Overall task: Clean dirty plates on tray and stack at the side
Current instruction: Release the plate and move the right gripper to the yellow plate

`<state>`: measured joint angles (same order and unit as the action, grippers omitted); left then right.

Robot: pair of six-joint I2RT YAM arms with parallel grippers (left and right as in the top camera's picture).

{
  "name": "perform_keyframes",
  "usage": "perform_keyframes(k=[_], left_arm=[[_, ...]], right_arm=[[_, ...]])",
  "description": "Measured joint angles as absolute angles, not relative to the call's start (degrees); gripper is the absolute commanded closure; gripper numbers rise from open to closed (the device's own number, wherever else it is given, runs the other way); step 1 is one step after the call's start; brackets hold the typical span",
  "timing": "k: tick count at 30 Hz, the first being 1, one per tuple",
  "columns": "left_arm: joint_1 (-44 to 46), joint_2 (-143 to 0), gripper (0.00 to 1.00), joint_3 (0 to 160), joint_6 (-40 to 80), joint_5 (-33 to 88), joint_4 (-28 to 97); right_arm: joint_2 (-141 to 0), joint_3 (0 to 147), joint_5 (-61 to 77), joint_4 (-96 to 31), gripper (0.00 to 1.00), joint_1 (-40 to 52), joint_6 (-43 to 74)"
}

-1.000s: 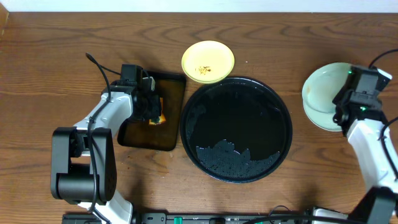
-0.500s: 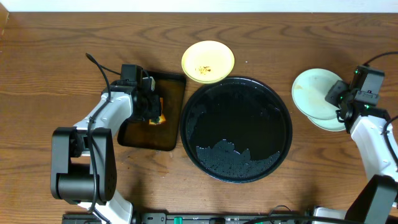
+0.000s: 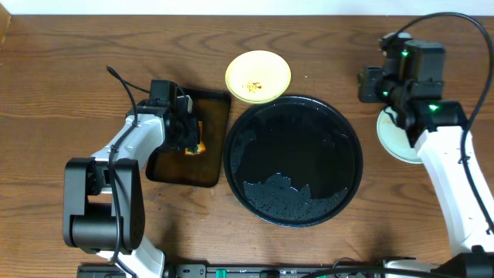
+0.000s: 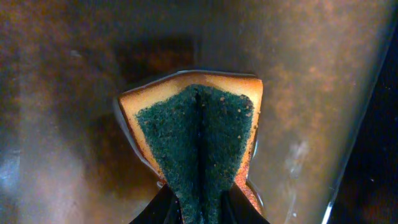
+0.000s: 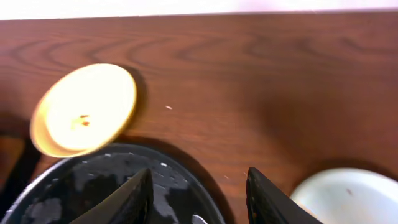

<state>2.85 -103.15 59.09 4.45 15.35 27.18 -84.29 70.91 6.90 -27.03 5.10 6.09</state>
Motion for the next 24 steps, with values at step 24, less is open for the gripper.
perform_keyframes(k=[24], left_arm=[[2.85,-103.15,0.80,59.07,4.45,15.38,27.16]], right_arm=[[-115.22,71.31,8.82,8.03,0.37,18.17,25.41]])
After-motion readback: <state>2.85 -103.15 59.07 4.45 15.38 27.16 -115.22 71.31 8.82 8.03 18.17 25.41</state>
